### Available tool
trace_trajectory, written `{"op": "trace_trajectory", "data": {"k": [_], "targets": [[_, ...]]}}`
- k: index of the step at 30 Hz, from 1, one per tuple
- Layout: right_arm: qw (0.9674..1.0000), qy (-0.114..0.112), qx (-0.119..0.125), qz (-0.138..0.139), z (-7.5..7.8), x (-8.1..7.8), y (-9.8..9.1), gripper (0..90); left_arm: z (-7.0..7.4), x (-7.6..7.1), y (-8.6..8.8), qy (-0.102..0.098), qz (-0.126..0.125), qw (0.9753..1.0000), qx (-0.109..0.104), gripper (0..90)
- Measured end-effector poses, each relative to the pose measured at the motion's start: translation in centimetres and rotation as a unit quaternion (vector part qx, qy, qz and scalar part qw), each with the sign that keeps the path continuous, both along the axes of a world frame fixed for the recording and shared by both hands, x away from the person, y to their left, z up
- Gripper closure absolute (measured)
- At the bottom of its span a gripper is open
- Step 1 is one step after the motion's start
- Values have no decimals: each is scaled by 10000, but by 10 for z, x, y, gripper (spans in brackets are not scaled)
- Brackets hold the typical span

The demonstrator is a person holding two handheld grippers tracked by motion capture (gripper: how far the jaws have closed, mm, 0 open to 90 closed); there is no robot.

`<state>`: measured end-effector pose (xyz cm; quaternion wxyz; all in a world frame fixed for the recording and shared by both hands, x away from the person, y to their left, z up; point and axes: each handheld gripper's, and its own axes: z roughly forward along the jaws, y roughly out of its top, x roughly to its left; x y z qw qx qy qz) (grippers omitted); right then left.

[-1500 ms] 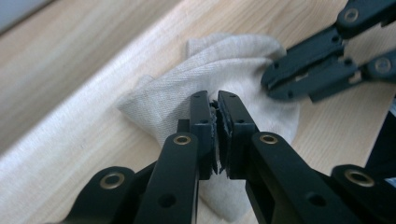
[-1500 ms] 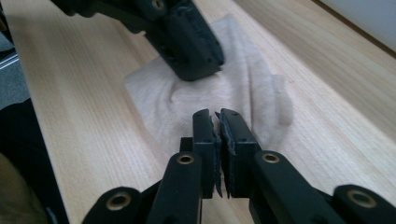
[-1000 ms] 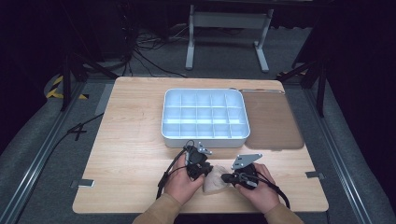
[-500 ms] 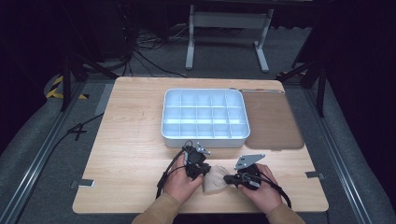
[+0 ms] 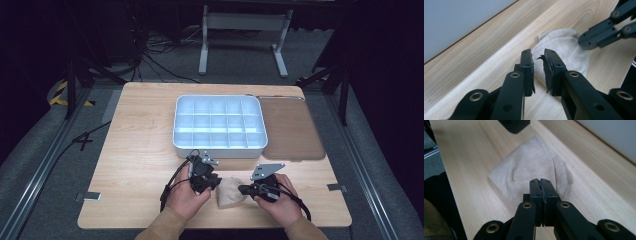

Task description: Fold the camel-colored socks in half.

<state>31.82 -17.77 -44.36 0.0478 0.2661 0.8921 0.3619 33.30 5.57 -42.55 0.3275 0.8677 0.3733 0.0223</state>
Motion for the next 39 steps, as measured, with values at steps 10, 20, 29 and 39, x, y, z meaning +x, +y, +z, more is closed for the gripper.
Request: {"op": "trace_trajectory", "data": {"k": [10,20,29,39], "targets": [[9997,136,108,147,0,2,14,894,-2,-7,12,232,-28,9993,282,776],[9998,130,-144,94,-17,3,26,898,-12,-5,13,441,-89,9974,560,772],[9990,297,32,334,-20,0,27,900,-23,-3,3,644,-248,9946,775,771],[9992,239,62,301,-21,-2,26,899,-23,-6,-3,696,-333,9923,968,796]]}}
